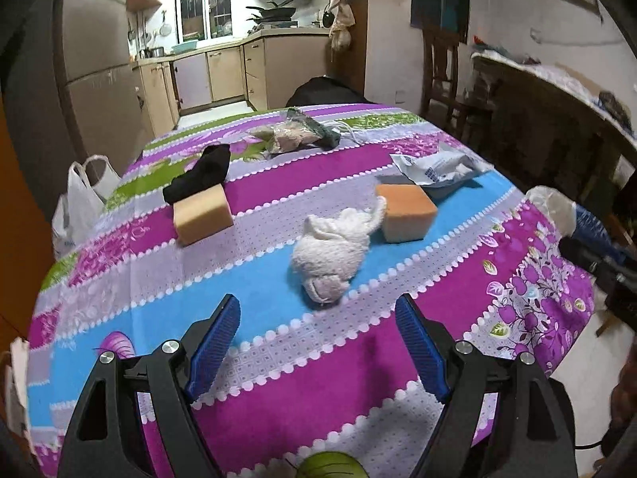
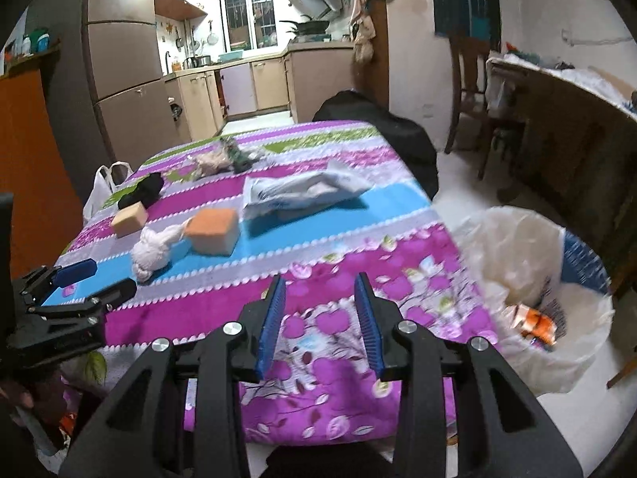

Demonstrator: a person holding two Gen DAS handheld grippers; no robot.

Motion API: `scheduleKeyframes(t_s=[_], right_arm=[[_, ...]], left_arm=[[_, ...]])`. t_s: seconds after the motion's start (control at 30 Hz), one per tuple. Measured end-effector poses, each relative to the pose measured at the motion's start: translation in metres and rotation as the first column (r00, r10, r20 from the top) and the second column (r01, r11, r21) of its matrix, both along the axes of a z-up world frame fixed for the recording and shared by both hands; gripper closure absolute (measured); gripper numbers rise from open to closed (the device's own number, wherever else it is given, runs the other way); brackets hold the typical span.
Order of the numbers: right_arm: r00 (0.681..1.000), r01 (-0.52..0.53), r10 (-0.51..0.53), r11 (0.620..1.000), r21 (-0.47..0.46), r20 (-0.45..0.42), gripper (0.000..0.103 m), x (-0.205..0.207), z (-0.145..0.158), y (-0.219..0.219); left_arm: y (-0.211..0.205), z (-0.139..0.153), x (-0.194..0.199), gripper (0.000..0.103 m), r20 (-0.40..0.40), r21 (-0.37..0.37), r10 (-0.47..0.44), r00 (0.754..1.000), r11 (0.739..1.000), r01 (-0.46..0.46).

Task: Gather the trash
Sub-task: 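Grasp the white cloth with the left tool while the right grasps the orange sponge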

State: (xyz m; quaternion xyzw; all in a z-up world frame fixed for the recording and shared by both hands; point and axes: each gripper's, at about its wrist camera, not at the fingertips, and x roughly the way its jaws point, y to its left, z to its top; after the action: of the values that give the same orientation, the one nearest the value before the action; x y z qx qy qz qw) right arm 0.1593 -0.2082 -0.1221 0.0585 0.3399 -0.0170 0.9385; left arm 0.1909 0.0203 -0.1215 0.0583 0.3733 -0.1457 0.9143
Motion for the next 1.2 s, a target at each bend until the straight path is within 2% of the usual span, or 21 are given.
scheduleKeyframes(t_s=[0.13, 0.3, 0.4, 0.43, 0.53, 0.57, 0.67, 0.83, 0.9, 0.97, 1.2], right_arm=[[1.0, -0.01, 0.01, 1.0, 0.029, -0.011, 0.067, 0.003, -0.003, 0.001], [0.998, -0.066, 0.066, 0.997, 0.03, -0.013, 0.067, 0.021, -0.004, 0.006], [0.997, -0.081, 0.081, 0.996, 0.043, -0.01, 0.067, 0.033, -0.002, 0.007], [0.997, -0.082, 0.082, 0.995, 0.049, -0.01, 0.067, 0.036, -0.001, 0.006], [0.996, -0.091, 0.091, 0.994, 0.058, -0.01, 0.067, 0.044, 0.0, 0.007], [0.995, -0.097, 0.097, 0.994, 0.059, -0.01, 0.067, 0.046, 0.0, 0.009], [0.991, -0.132, 0.133, 0.989, 0.067, -0.011, 0.067, 0.053, 0.001, 0.017], [0.97, -0.234, 0.24, 0.964, 0.13, -0.035, 0.066, 0.073, -0.007, 0.044], [0.964, -0.255, 0.263, 0.955, 0.15, -0.042, 0.054, 0.08, -0.011, 0.054], [0.961, -0.263, 0.273, 0.951, 0.163, -0.041, 0.05, 0.087, -0.015, 0.061], [0.966, -0.224, 0.243, 0.959, 0.175, -0.091, 0.05, 0.115, -0.03, 0.07]], left_arm=[[0.002, -0.005, 0.011, 0.023, -0.016, -0.058, -0.025, 1.0, 0.998, 0.024], [-0.011, -0.012, 0.031, 0.023, -0.023, -0.052, -0.056, 0.998, 0.997, 0.055], [-0.015, -0.014, 0.045, 0.025, -0.043, -0.077, -0.069, 0.997, 0.995, 0.065], [-0.017, -0.016, 0.049, 0.029, -0.044, -0.069, -0.067, 0.997, 0.996, 0.063], [-0.018, -0.023, 0.055, 0.057, -0.068, -0.062, -0.082, 0.994, 0.995, 0.077], [-0.016, -0.022, 0.055, 0.058, -0.063, -0.077, -0.079, 0.995, 0.994, 0.075], [-0.002, -0.019, 0.052, 0.058, -0.061, -0.107, -0.034, 0.998, 0.994, 0.028], [0.038, -0.009, 0.041, 0.058, -0.044, -0.148, 0.114, 0.993, 0.982, -0.119], [0.049, -0.006, 0.04, 0.058, -0.041, -0.146, 0.166, 0.985, 0.974, -0.171], [0.054, -0.006, 0.042, 0.058, -0.032, -0.129, 0.187, 0.982, 0.973, -0.189], [0.054, -0.013, 0.045, 0.058, -0.044, -0.094, 0.201, 0.978, 0.974, -0.205]])
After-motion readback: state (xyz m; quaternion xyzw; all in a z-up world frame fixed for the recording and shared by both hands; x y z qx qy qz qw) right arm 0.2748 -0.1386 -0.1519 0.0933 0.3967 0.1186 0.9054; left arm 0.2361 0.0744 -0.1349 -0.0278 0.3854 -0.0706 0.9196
